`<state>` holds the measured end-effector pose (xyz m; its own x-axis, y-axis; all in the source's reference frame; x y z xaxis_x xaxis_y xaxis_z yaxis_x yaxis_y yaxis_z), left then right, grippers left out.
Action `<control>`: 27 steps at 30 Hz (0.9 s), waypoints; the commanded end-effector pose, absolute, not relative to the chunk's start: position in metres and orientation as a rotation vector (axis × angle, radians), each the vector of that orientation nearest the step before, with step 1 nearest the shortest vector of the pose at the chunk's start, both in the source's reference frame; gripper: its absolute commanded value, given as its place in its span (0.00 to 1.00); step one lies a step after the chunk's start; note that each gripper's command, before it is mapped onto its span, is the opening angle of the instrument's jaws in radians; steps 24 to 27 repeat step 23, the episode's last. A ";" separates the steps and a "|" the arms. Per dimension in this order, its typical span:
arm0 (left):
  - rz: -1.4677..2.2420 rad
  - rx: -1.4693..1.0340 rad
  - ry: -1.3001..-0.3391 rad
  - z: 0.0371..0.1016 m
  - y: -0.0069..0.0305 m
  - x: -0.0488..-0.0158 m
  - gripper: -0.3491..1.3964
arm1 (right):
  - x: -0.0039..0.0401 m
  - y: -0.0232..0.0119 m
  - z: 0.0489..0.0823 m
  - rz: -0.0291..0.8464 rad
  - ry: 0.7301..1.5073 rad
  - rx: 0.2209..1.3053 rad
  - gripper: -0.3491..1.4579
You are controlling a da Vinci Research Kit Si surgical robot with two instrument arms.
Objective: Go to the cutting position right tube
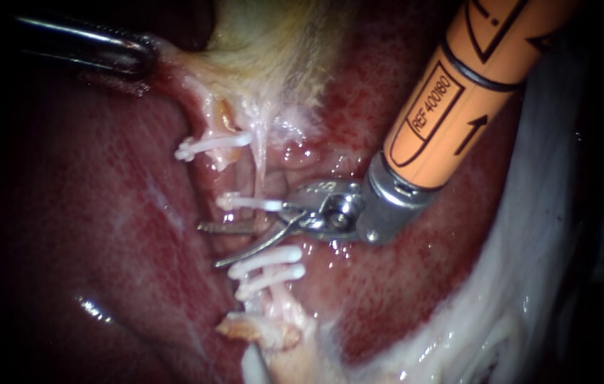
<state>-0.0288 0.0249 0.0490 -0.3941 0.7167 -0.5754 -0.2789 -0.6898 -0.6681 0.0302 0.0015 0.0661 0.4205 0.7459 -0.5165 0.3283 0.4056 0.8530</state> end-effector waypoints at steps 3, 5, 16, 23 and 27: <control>2.110 -1.198 -0.636 0.0489 0.0249 -0.0288 0.00 | 0.0301 0.0015 0.0653 0.356 1.165 1.184 0.89; 2.110 -1.198 -0.637 0.0489 0.0249 -0.0288 0.00 | 0.0301 0.0015 0.0647 0.356 1.165 1.187 0.89; 2.110 -1.198 -0.637 0.0490 0.0249 -0.0288 0.00 | 0.0304 0.0016 0.0621 0.361 1.187 1.207 0.89; 2.110 -1.198 -0.636 0.0490 0.0249 -0.0288 0.00 | 0.0304 0.0016 0.0623 0.370 1.180 1.213 0.89; 2.110 -1.198 -0.636 0.0490 0.0249 -0.0288 0.00 | 0.0304 0.0016 0.0623 0.370 1.180 1.213 0.89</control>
